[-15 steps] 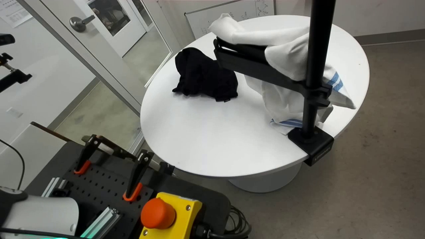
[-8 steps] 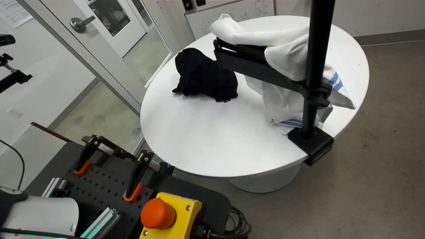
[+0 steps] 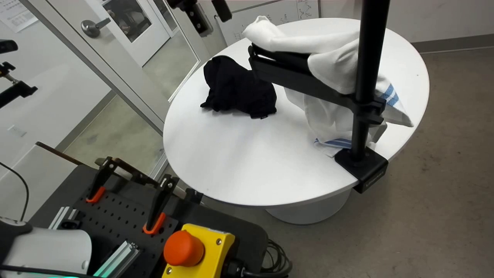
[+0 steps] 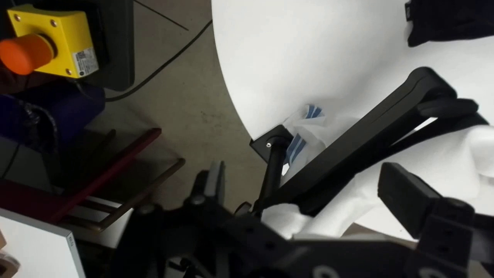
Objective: Pick up the towel from the table and put it on the tripod.
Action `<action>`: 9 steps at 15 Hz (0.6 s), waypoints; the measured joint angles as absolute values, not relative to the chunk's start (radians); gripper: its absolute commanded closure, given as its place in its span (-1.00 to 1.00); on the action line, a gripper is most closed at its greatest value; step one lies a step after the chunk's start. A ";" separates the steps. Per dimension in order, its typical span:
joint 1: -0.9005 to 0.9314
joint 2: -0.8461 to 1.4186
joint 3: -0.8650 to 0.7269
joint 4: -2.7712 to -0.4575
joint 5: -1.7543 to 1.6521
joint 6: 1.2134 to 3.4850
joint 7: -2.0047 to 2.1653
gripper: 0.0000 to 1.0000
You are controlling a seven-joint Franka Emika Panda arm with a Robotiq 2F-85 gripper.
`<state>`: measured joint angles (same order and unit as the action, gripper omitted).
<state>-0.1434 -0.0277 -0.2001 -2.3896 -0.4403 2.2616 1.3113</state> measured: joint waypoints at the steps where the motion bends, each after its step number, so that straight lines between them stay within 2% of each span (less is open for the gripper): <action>1: -0.148 -0.052 -0.199 -2.414 -0.499 2.271 1.360 -1.00; 9: -0.189 -0.148 -0.166 -2.515 -0.955 2.304 1.636 -1.00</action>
<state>-0.1891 -0.1475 -0.1661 -2.5150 -0.9546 2.3039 1.6357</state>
